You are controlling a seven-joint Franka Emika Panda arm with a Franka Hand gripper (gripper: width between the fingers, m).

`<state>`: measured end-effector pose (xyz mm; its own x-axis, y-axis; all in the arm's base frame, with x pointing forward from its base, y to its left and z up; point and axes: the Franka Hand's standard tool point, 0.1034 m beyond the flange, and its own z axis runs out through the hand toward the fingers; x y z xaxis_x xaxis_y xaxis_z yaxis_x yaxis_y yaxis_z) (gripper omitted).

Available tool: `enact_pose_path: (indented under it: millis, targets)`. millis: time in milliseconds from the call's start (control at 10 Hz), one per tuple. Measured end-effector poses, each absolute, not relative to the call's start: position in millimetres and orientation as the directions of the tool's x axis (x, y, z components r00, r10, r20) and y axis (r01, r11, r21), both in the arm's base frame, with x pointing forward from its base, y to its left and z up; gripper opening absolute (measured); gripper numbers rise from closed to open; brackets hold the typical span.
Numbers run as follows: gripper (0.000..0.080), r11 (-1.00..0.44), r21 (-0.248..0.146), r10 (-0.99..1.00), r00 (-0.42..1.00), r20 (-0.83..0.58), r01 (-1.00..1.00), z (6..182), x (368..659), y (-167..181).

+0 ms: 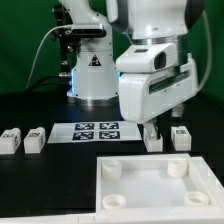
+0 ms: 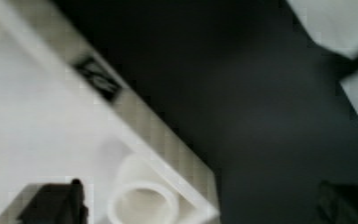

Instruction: Assemble one leg

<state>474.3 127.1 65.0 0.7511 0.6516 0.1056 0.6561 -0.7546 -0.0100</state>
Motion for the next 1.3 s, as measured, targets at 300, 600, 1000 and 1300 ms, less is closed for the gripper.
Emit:
enact_pose_path:
  millis: [300,600,1000,1300]
  targets:
    - [0.0649,-0.92,-0.069,0.379,0.92,0.103,0.387,65.3,470,146]
    - [0.0649,-0.979,-0.1,0.174,0.982,0.07,0.18,64.0,467,149]
    - [0.0649,-0.99,-0.066,0.139,0.964,-0.229,0.127,53.3,425,173]
    - [0.0649,-0.993,-0.047,0.117,0.886,-0.45,0.107,48.2,423,174]
